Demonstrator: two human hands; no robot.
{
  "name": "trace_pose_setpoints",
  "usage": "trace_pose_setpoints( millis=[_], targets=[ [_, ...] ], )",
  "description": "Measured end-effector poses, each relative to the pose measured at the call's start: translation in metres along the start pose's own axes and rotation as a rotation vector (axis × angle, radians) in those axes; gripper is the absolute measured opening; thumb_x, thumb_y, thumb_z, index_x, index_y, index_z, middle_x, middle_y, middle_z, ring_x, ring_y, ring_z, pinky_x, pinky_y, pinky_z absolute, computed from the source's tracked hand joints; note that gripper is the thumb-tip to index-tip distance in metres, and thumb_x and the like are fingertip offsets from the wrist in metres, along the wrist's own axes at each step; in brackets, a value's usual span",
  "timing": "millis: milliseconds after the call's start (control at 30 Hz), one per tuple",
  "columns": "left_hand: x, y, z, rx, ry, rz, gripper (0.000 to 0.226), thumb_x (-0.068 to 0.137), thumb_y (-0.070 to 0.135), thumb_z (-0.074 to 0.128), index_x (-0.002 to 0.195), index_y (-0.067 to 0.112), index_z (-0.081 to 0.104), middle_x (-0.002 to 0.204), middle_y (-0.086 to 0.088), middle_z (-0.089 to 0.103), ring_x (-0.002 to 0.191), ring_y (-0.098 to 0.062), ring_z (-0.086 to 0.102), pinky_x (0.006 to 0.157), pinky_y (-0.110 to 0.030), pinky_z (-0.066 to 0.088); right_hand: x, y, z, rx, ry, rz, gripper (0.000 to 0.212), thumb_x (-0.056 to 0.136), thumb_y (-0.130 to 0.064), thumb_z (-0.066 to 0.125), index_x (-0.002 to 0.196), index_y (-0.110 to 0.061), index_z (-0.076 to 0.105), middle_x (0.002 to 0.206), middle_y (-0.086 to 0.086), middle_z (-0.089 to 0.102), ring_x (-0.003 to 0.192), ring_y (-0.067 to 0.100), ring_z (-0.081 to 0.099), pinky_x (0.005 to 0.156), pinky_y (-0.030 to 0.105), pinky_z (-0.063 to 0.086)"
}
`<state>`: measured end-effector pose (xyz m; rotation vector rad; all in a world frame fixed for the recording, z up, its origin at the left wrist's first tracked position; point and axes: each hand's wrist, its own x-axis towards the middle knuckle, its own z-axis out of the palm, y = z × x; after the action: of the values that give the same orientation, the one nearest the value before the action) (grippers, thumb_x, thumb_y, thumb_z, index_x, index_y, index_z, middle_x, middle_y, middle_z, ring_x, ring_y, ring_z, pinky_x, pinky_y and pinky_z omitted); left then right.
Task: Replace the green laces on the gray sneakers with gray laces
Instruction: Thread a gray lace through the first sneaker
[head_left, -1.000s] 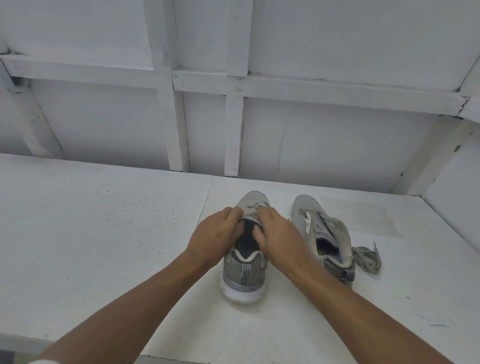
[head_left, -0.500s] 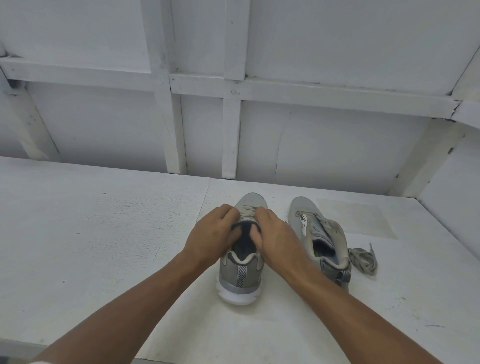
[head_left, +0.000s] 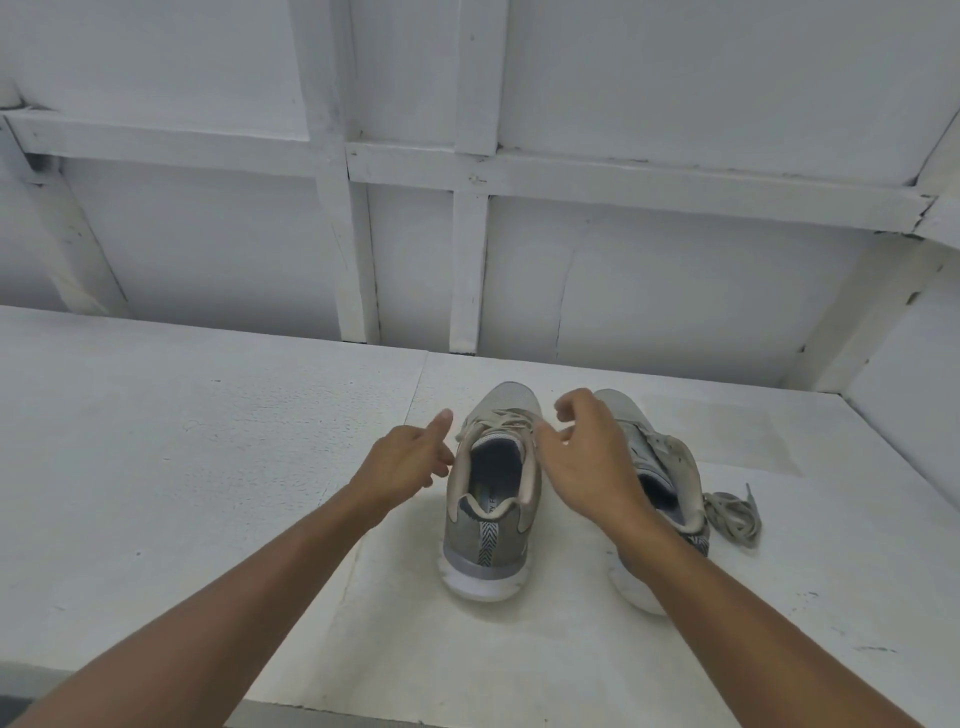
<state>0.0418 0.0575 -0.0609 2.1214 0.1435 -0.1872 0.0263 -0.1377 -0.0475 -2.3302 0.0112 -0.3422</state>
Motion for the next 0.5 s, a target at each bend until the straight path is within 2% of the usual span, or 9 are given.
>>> trace_pose_setpoints(
  millis=[67, 133, 200, 300, 367, 433, 500],
  targets=[
    [0.002, 0.002, -0.001, -0.045, -0.055, -0.034, 0.052, 0.097, 0.055, 0.04, 0.095, 0.012, 0.069, 0.089, 0.0, 0.068, 0.078, -0.016, 0.06, 0.065, -0.026, 0.044, 0.006, 0.002, -0.001, -0.051, -0.128, 0.168, 0.04, 0.094, -0.043, 0.05, 0.12, -0.014, 0.045, 0.115, 0.005, 0.057, 0.103, 0.022, 0.055, 0.08, 0.032, 0.042],
    [0.007, 0.003, -0.001, -0.067, -0.067, -0.021, 0.041, 0.096, 0.047, 0.05, 0.099, 0.011, 0.07, 0.092, 0.001, 0.068, 0.08, -0.016, 0.06, 0.064, -0.026, 0.046, 0.008, 0.006, 0.001, -0.048, -0.227, 0.271, 0.049, 0.092, -0.054, 0.045, 0.12, -0.014, 0.046, 0.112, 0.006, 0.062, 0.1, 0.024, 0.06, 0.08, 0.034, 0.047],
    [0.013, 0.006, -0.002, -0.147, -0.088, -0.042, 0.029, 0.094, 0.035, 0.057, 0.103, 0.011, 0.071, 0.096, 0.0, 0.068, 0.08, -0.016, 0.059, 0.065, -0.027, 0.046, 0.01, 0.007, 0.005, 0.006, -0.209, 0.306, 0.044, 0.09, -0.056, 0.048, 0.112, -0.018, 0.05, 0.107, 0.005, 0.065, 0.096, 0.023, 0.063, 0.079, 0.035, 0.05],
    [0.019, 0.014, -0.004, -0.278, -0.137, -0.081, 0.017, 0.088, 0.019, 0.063, 0.099, 0.009, 0.072, 0.101, -0.004, 0.069, 0.08, -0.016, 0.057, 0.065, -0.027, 0.043, 0.016, 0.004, 0.006, 0.179, -0.116, 0.337, 0.023, 0.088, -0.038, 0.06, 0.102, -0.02, 0.054, 0.102, 0.002, 0.066, 0.091, 0.019, 0.063, 0.072, 0.032, 0.05],
    [0.022, 0.021, -0.005, -0.332, -0.144, -0.08, 0.014, 0.087, 0.014, 0.064, 0.096, 0.007, 0.071, 0.097, -0.006, 0.069, 0.079, -0.016, 0.057, 0.063, -0.026, 0.042, 0.022, 0.0, 0.006, 0.384, -0.099, 0.394, 0.015, 0.086, -0.023, 0.066, 0.098, -0.017, 0.058, 0.1, 0.005, 0.067, 0.087, 0.017, 0.064, 0.077, 0.038, 0.052],
    [0.022, 0.031, -0.006, -0.363, -0.136, -0.048, 0.013, 0.088, 0.01, 0.061, 0.095, 0.005, 0.071, 0.088, -0.004, 0.067, 0.076, -0.015, 0.057, 0.062, -0.026, 0.042, 0.026, -0.005, 0.002, 0.562, -0.108, 0.428, 0.009, 0.086, -0.011, 0.066, 0.094, -0.012, 0.061, 0.096, 0.009, 0.069, 0.083, 0.019, 0.062, 0.074, 0.035, 0.052],
    [0.025, 0.04, -0.011, -0.354, -0.124, 0.021, 0.012, 0.089, 0.012, 0.062, 0.095, 0.007, 0.071, 0.087, -0.002, 0.067, 0.075, -0.015, 0.059, 0.065, -0.026, 0.044, 0.032, -0.01, -0.002, 0.682, -0.122, 0.44, 0.006, 0.089, -0.004, 0.06, 0.088, -0.01, 0.062, 0.089, 0.008, 0.069, 0.083, 0.021, 0.062, 0.073, 0.032, 0.051]
  ],
)
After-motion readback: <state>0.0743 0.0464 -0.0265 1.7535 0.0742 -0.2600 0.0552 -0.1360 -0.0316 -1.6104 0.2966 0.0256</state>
